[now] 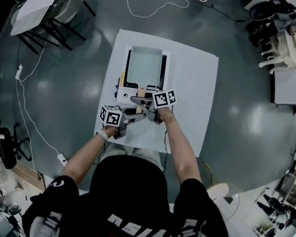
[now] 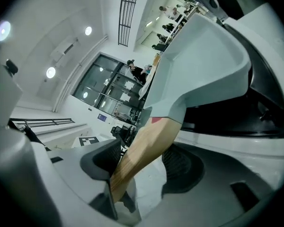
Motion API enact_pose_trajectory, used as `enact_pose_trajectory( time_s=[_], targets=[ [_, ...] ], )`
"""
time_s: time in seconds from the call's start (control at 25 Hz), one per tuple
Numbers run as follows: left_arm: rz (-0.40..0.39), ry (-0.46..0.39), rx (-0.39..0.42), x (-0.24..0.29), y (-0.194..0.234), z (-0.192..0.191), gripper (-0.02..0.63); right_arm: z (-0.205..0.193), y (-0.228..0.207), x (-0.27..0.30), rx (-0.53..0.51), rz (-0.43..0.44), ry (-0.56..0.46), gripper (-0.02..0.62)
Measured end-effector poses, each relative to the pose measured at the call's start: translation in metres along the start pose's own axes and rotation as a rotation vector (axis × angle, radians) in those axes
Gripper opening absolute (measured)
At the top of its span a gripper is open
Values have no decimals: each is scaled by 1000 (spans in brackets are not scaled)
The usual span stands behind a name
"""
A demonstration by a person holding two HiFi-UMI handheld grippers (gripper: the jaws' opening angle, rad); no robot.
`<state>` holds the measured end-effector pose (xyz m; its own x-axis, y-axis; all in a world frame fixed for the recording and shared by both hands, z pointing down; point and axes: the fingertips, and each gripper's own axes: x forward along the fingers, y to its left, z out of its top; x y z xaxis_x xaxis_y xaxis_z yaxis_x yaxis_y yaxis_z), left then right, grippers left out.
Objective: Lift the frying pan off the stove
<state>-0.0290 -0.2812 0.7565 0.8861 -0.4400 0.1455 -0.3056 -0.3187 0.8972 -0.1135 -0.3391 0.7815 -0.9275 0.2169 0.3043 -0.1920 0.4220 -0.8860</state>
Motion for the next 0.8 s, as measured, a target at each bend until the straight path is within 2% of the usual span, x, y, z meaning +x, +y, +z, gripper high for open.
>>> enact_pose_trajectory(
  time_s=[0.36,0.8],
  targets=[
    [-23,-32,-27,1,0,5,164,5,3,0,110,123,-108,178],
    [-26,-37,-1,-6,-6,4,163,6,11,-3,104,130,-178,173]
  ],
)
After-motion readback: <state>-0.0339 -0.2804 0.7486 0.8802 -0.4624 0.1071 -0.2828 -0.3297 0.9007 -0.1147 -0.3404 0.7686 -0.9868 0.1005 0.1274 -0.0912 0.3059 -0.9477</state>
